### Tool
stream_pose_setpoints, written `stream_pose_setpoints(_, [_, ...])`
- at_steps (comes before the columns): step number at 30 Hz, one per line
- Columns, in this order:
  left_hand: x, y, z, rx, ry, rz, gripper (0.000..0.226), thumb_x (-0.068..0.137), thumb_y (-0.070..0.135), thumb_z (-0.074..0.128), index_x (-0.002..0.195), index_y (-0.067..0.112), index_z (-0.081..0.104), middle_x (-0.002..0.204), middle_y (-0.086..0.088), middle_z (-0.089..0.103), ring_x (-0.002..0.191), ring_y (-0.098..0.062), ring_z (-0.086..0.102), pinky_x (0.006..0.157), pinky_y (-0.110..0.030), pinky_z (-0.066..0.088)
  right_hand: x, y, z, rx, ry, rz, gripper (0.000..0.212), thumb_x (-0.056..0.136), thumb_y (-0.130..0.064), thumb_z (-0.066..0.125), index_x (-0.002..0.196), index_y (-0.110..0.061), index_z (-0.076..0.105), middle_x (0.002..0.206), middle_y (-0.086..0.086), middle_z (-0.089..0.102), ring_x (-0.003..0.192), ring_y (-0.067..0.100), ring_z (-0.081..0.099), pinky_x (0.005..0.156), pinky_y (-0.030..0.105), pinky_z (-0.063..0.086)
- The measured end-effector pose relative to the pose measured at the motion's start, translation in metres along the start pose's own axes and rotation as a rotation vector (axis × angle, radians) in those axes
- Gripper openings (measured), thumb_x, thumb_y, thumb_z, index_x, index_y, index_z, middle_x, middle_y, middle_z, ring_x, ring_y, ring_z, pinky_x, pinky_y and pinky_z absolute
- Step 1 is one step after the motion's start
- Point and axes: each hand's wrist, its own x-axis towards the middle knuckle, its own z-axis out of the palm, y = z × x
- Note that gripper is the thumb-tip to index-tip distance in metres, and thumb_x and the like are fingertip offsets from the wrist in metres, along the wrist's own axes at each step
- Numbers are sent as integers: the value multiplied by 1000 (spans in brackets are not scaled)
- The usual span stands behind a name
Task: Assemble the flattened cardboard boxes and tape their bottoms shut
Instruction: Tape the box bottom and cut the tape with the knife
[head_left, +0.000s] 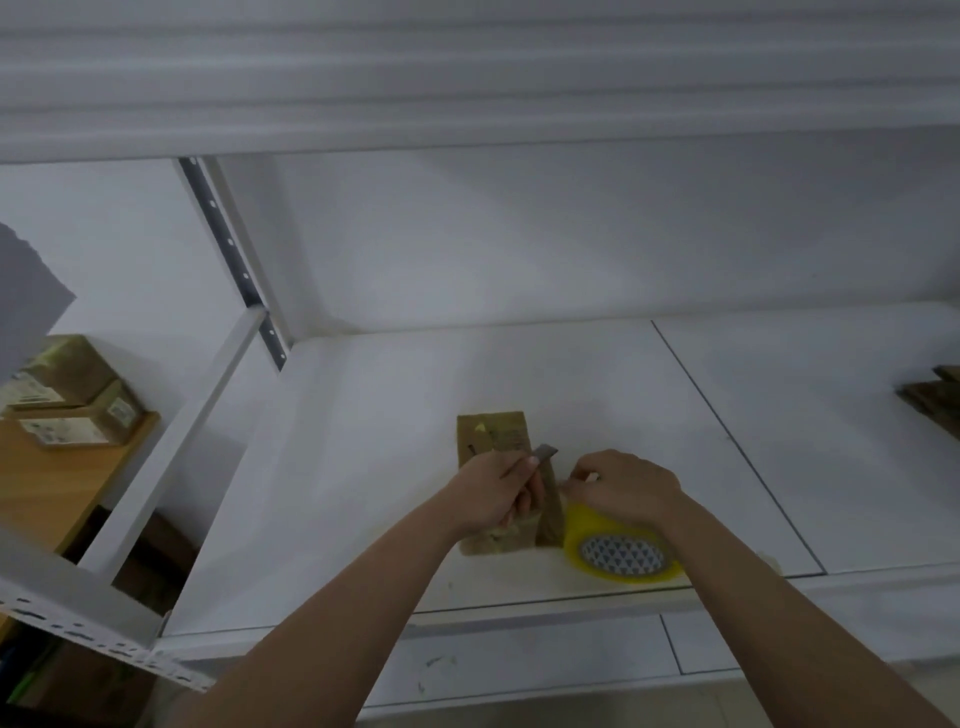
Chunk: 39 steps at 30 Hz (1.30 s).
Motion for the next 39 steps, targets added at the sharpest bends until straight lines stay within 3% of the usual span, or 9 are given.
stream_pose_setpoints(3, [0, -2, 1, 86, 7, 22, 43, 104, 36, 34, 76, 15, 60, 61, 6, 56, 49, -3, 48, 54, -18, 41, -3, 12, -8, 62, -82, -61, 24, 86, -48, 57, 108, -42, 65, 129, -10, 59, 111, 12, 57, 97, 36, 47])
stream_pose_setpoints(10, [-4, 5, 0, 201, -93, 10, 39, 104, 35, 37, 77, 15, 56, 69, 4, 57, 64, -15, 52, 65, -26, 43, -6, 24, -12, -147, 1, 21, 35, 88, -62, 55, 116, -45, 66, 127, -15, 61, 116, 12, 57, 93, 32, 45])
stream_pose_setpoints(17, [6, 34, 7, 693, -227, -42, 44, 104, 32, 32, 89, 7, 65, 86, -11, 62, 88, -24, 61, 82, -34, 46, -8, 31, -9, -62, 31, -33, 31, 91, -57, 53, 111, -42, 71, 121, -17, 66, 109, 10, 60, 89, 30, 46])
stream_pose_setpoints(23, [15, 38, 27, 995, -164, -131, 37, 101, 31, 35, 104, 12, 66, 110, -6, 63, 102, -25, 60, 79, -37, 49, -14, 35, 1, -42, 118, -28, 30, 93, -56, 49, 112, -45, 69, 123, -17, 64, 111, 12, 60, 83, 27, 44])
stream_pose_setpoints(26, [10, 40, 18, 898, -204, -93, 42, 104, 30, 29, 100, 9, 65, 108, -10, 64, 98, -21, 59, 87, -35, 46, -20, 46, 2, 76, 159, 21, 26, 92, -55, 52, 105, -43, 72, 118, -15, 66, 108, 14, 61, 83, 29, 44])
stream_pose_setpoints(29, [0, 29, -2, 364, -210, -120, 40, 104, 29, 34, 74, 14, 55, 88, -12, 66, 64, -6, 51, 72, -25, 44, -26, 61, 2, 186, 232, 71, 29, 92, -56, 53, 91, -36, 74, 103, -11, 70, 97, 14, 64, 79, 30, 45])
stream_pose_setpoints(32, [-6, 15, -13, -39, -87, -166, 43, 103, 42, 37, 72, 15, 51, 64, 1, 54, 53, -7, 47, 58, -17, 40, -26, 69, 5, 224, 274, 90, 32, 91, -56, 53, 82, -33, 72, 88, -12, 69, 86, 13, 65, 76, 30, 48])
stream_pose_setpoints(35, [-2, 7, -4, -40, 47, -148, 38, 104, 37, 37, 76, 13, 47, 64, 1, 51, 51, -6, 49, 53, -15, 39, -23, 69, 7, 212, 294, 81, 30, 92, -55, 52, 87, -35, 73, 89, -14, 69, 87, 13, 65, 76, 30, 48])
stream_pose_setpoints(39, [7, 11, 18, 462, 191, -182, 30, 93, 47, 55, 92, 18, 50, 82, 1, 60, 81, -21, 60, 68, -29, 42, -22, 67, 8, 170, 299, 71, 30, 92, -57, 50, 96, -39, 73, 102, -16, 68, 96, 15, 64, 83, 31, 48])
